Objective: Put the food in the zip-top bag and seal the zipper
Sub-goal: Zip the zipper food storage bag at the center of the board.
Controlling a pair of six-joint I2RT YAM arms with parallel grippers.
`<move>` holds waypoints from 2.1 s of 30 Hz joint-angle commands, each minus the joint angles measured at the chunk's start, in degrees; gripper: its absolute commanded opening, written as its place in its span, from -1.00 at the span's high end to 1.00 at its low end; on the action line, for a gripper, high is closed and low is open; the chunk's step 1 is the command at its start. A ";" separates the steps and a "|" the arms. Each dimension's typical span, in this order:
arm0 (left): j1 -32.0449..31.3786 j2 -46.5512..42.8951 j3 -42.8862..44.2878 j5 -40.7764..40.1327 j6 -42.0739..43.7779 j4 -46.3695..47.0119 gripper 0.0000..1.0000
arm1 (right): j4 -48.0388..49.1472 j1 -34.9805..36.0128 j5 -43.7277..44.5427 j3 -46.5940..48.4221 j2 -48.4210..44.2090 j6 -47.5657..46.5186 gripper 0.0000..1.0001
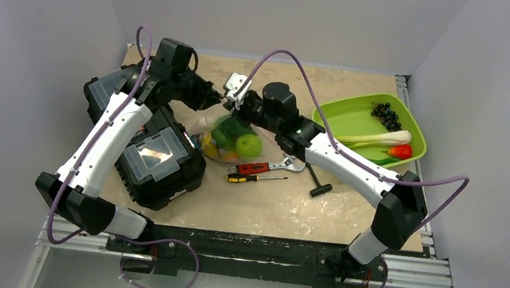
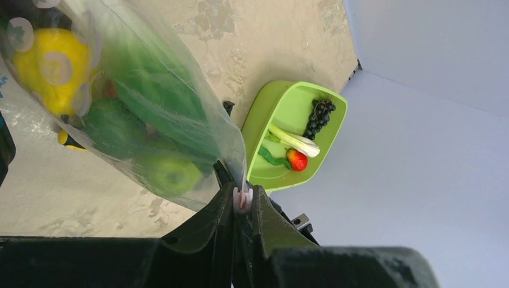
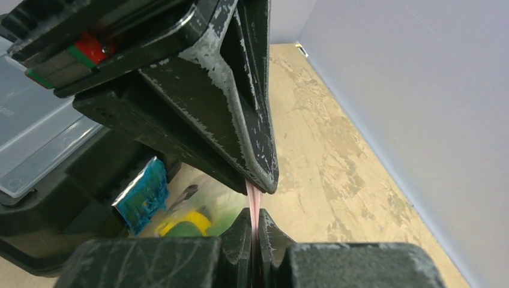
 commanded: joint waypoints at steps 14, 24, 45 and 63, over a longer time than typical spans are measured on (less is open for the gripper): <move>-1.60 -5.60 2.87 -7.46 5.28 -4.22 -0.32 | 6.39 0.99 1.32 0.88 -3.70 -2.44 1.00; -1.51 -3.73 5.13 -7.86 5.05 -3.52 0.02 | 4.96 1.15 1.47 1.77 -3.23 -3.09 1.00; -1.75 -1.26 6.39 -7.86 4.99 -4.85 0.84 | 4.54 2.31 4.28 2.54 -2.46 -4.38 1.00; -4.74 0.55 3.20 -1.41 5.07 -1.30 0.99 | 7.85 4.33 4.32 0.13 -3.53 -5.88 1.00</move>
